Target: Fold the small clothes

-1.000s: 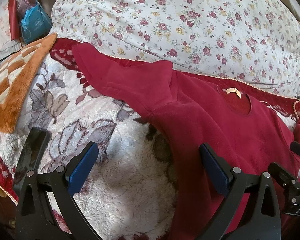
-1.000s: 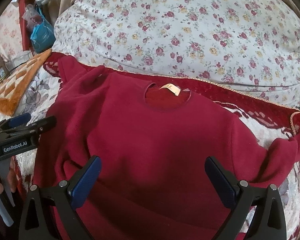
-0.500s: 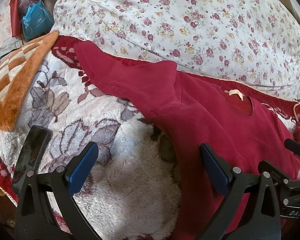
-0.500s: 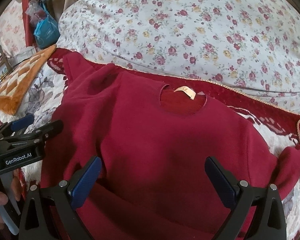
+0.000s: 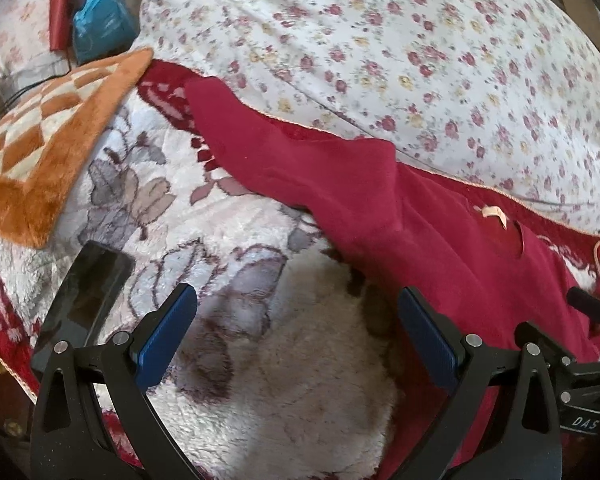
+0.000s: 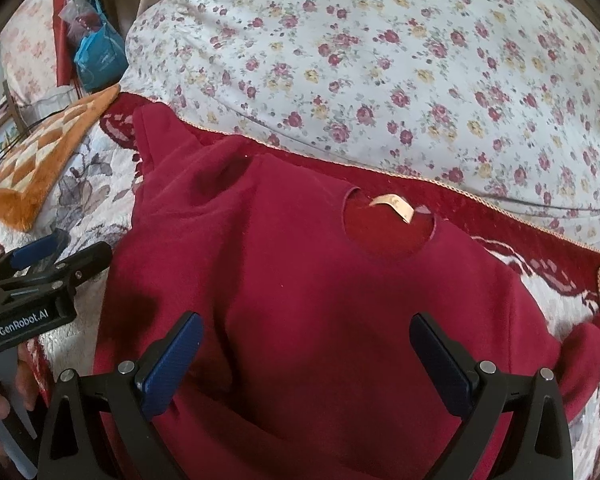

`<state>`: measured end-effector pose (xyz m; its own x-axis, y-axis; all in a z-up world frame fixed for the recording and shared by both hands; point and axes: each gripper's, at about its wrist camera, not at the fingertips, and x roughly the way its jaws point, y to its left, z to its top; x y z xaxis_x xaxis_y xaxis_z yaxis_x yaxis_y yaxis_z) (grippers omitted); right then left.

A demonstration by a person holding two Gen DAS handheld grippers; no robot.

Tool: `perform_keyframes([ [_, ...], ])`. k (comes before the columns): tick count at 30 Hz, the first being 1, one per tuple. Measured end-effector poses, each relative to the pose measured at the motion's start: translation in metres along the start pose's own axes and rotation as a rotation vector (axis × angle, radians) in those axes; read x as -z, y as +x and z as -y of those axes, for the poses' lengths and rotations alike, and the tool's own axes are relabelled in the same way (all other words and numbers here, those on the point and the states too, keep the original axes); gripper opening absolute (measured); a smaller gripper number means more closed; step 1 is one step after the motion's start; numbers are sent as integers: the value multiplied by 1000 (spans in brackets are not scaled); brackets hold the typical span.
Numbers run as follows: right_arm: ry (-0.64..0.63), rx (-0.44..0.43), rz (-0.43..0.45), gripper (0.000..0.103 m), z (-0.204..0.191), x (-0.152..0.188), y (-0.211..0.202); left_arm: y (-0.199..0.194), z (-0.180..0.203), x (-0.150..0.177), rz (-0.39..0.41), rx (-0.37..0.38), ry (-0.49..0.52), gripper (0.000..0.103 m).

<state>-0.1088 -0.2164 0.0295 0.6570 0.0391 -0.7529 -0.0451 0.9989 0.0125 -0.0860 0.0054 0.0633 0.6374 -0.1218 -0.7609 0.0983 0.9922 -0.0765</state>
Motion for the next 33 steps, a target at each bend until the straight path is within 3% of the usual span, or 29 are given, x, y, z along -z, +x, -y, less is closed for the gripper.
perform_keyframes([
  [9,11,6,-10,103,-2,-5,8,4,0,0,-2,1,10,101],
  [17,-1,-17,0,101,-9,-24,13,6,-18,-1,-5,-35,-44,101],
  [20,-30,-63,1,88,-22,-43,19,7,-31,-2,-5,-68,-87,101],
  [25,-82,-188,2,83,-58,-98,42,8,-46,-6,1,-119,-120,101],
  [33,-259,-269,-7,83,-149,-181,98,21,-65,-13,-25,-139,-153,101],
])
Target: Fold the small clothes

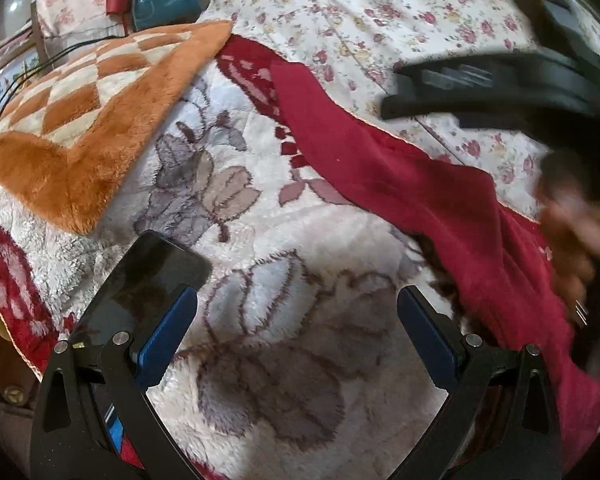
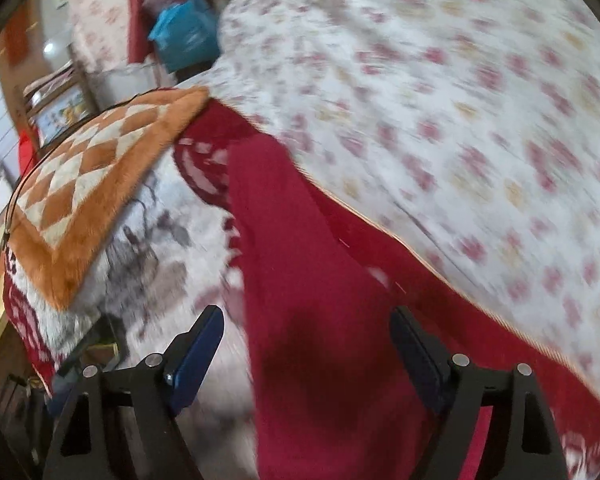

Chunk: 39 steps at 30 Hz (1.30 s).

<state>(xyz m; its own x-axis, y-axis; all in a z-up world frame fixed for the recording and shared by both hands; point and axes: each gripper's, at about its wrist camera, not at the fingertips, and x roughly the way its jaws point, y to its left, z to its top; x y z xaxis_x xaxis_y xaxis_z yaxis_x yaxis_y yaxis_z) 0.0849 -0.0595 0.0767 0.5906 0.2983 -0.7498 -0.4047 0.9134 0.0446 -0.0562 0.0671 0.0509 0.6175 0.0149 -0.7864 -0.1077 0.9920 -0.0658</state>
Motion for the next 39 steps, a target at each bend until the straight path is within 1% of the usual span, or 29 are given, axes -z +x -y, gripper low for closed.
perform_keyframes([
  [1,-23,-1,-2,83,-8,-13,13,2,-4,-1,-2,-4,-9,101],
  [4,-71,-8,-1,83,-25,-37,45,6,-12,-4,-10,-6,-36,101],
  [7,-113,15,-31,83,-39,-59,90,12,-15,-5,-33,10,-55,101],
  [10,-104,21,-49,83,-43,-71,121,15,-16,-7,-38,19,-62,101],
  [15,-83,-12,-68,83,-49,-85,161,22,-17,-9,-55,27,-73,101],
  [16,-81,-21,-71,74,-49,-85,164,24,-16,-9,-59,28,-75,101],
  [17,-69,-40,-80,46,-48,-86,170,24,-16,-9,-59,26,-74,101],
  [18,-37,-66,-115,34,-44,-86,179,25,-16,-9,-58,23,-73,101],
  [19,-3,-81,-138,31,-40,-86,183,24,-15,-10,-49,19,-71,101],
  [21,66,-110,-123,18,-30,-86,180,22,-13,-10,-38,12,-64,101],
  [22,72,-122,-113,10,-28,-86,173,22,-13,-10,-37,9,-61,101],
  [23,71,-122,-104,10,-26,-86,167,22,-13,-10,-37,8,-62,101],
  [26,89,-151,-37,10,-14,-87,125,21,-14,-11,-33,5,-68,101],
  [28,120,-178,14,9,3,-81,81,16,-15,-10,-19,5,-75,101],
  [31,141,-188,82,9,24,-66,22,10,-15,-10,2,3,-86,101],
  [33,185,-195,135,9,48,-42,-33,7,-12,-10,10,-1,-81,101],
  [35,239,-204,171,9,63,-23,-65,4,-7,-8,18,-11,-62,101],
  [36,288,-211,191,9,79,-5,-90,2,-4,-7,23,-12,-51,101],
  [37,308,-208,202,9,83,2,-98,0,0,-7,29,-8,-40,101],
  [39,357,-184,229,9,102,34,-131,-6,8,-6,47,16,-20,101],
])
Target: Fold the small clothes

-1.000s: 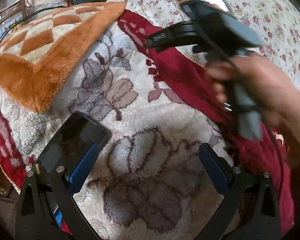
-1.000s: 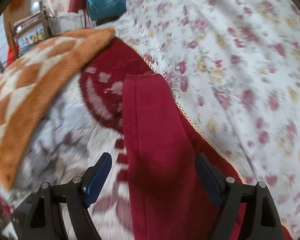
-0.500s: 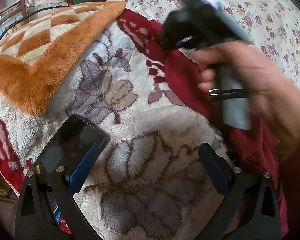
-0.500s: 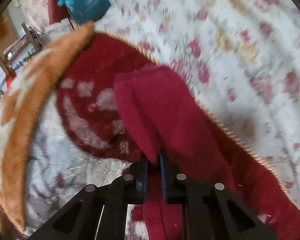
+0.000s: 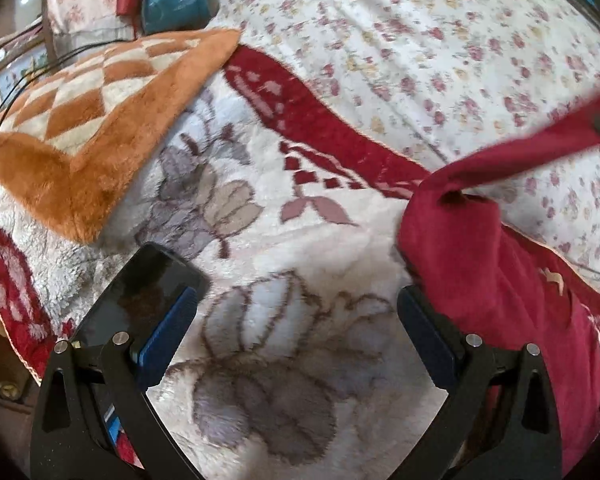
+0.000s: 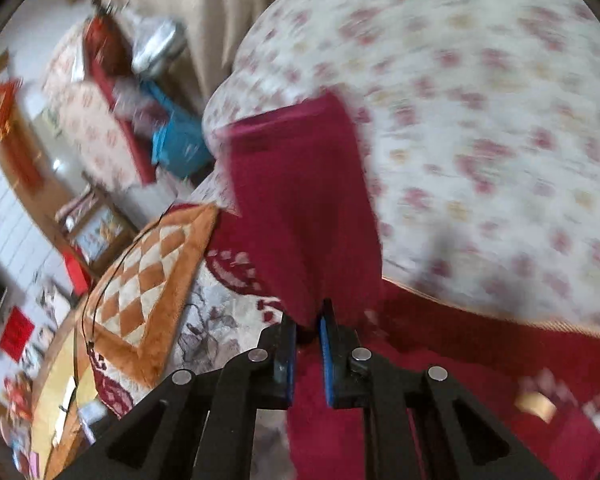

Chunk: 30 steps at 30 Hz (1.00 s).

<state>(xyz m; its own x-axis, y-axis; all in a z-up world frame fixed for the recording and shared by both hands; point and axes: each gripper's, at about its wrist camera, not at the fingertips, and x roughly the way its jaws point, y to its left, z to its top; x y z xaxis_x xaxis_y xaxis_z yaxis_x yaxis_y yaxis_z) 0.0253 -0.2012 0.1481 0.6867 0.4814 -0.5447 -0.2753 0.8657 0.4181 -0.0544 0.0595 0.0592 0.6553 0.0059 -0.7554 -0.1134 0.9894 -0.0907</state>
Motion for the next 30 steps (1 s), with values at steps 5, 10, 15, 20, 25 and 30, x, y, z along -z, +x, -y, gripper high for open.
perform_keyframes([
  [5,83,53,11,9,39,33,-47,-15,17,2,56,62,45,101],
  [10,152,83,-4,9,72,67,-68,-19,29,5,53,95,72,101],
  [15,156,114,-12,9,85,89,-80,-20,40,10,56,86,106,101],
  [20,166,150,-8,9,106,105,-99,-15,49,15,37,70,145,101],
  [25,181,192,-47,9,124,128,-108,-10,48,18,16,50,155,101],
  [30,224,233,-123,9,147,160,-105,-8,49,18,5,58,155,101],
])
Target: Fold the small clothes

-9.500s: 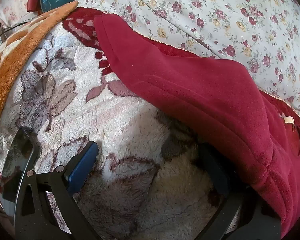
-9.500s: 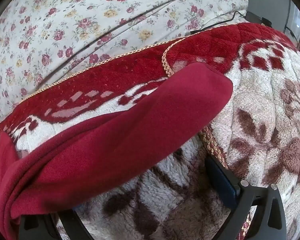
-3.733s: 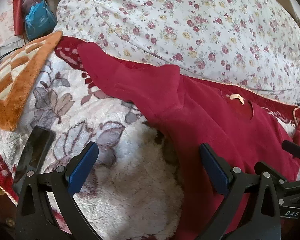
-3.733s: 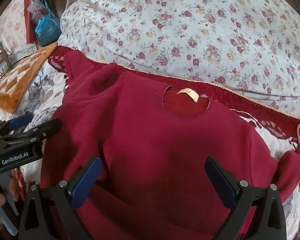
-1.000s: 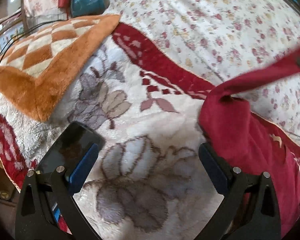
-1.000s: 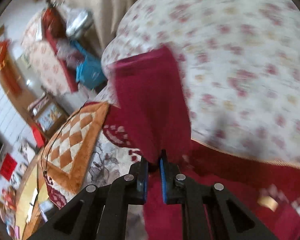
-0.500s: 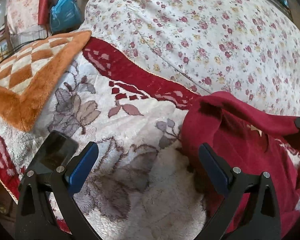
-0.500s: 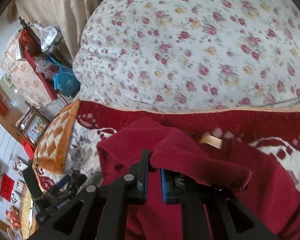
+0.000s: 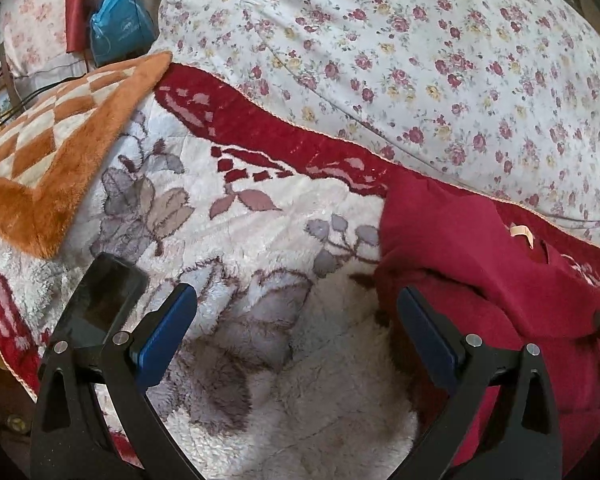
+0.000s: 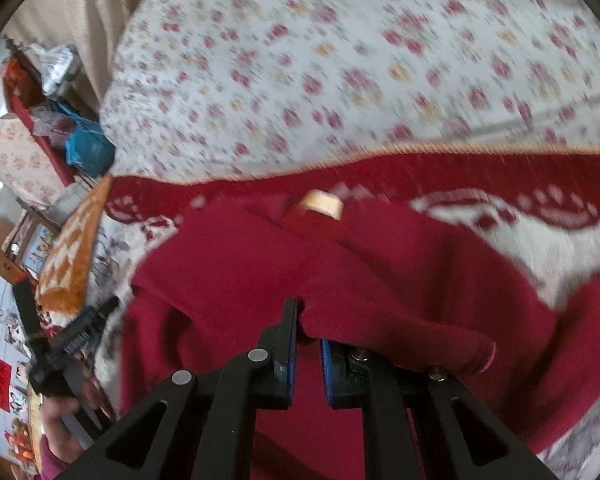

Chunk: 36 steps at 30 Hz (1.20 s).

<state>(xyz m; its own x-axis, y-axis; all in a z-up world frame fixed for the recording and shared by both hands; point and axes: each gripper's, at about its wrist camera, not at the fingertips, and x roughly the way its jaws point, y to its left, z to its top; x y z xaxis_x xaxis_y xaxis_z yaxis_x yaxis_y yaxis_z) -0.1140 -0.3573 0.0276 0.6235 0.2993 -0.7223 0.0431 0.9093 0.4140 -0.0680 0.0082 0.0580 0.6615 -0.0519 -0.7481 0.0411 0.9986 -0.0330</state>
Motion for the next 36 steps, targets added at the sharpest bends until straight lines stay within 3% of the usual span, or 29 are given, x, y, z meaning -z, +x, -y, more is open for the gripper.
perform_keyframes([
  [4,3,38,-103,11,7,15,12,-1,4,1,-4,25,15,101],
  [7,-28,63,-127,48,3,23,4,-1,1,1,-15,60,5,101],
  [8,-41,55,-127,48,-1,25,-1,1,1,2,-25,66,7,101],
  [12,-101,-141,-170,48,-34,29,-12,7,3,3,-74,84,14,101],
  [16,-199,-231,-180,48,-81,29,6,6,-4,0,-49,-20,16,101],
  [20,-343,-219,-211,48,-137,44,43,1,-38,-5,-22,-77,-95,101],
  [24,-406,-291,-201,48,-176,59,54,-4,-64,-8,-3,-82,-198,101],
  [27,-463,-161,-221,46,-195,66,77,-5,-67,-8,-2,-68,-213,101],
  [28,-466,-94,-230,39,-195,67,90,-6,-66,-8,-2,-68,-202,101],
  [30,-438,-48,-243,27,-190,65,105,-7,-65,-8,2,-72,-183,101],
  [32,-411,-66,-237,17,-188,60,108,-10,-67,-10,13,-62,-186,101],
  [33,-398,-120,-249,13,-189,59,105,-11,-68,-10,18,-56,-194,101],
  [36,-388,-214,-285,12,-203,62,102,-15,-73,-13,38,-48,-220,101],
])
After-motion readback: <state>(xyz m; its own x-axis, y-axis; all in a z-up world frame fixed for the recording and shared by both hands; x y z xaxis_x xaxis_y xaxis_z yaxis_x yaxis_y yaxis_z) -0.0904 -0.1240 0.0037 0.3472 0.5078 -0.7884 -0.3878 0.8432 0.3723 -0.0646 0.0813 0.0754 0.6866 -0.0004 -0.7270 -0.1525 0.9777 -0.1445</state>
